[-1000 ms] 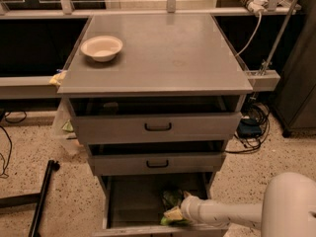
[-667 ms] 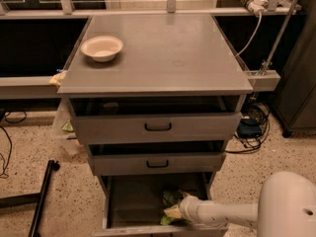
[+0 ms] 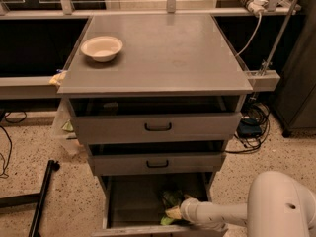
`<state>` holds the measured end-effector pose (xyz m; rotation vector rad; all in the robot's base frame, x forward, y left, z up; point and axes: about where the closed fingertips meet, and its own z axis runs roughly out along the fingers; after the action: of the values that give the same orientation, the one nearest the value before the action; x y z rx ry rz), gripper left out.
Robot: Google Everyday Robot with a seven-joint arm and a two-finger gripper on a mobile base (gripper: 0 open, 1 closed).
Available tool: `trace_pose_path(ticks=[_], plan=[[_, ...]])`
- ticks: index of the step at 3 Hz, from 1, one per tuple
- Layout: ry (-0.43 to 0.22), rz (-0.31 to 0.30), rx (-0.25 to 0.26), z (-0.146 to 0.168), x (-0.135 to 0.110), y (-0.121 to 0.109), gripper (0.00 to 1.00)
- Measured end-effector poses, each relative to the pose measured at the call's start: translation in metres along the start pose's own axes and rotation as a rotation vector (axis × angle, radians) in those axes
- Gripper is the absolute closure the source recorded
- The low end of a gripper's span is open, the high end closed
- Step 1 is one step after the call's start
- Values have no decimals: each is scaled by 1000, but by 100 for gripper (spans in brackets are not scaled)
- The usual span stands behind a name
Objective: Pick green rice chip bag from bottom drawer and place on counter
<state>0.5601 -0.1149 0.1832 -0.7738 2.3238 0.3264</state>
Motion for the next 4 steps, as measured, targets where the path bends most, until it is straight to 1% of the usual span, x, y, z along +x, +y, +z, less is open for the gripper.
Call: trace_pose_path(ticks=[1,2,3,4], plan=[[46,36,20,9,19,-7,45],[90,49,23,15,32,-10,65],[102,11,10,14,30,-6,89],[79,-73,-32,5,14,2,100]])
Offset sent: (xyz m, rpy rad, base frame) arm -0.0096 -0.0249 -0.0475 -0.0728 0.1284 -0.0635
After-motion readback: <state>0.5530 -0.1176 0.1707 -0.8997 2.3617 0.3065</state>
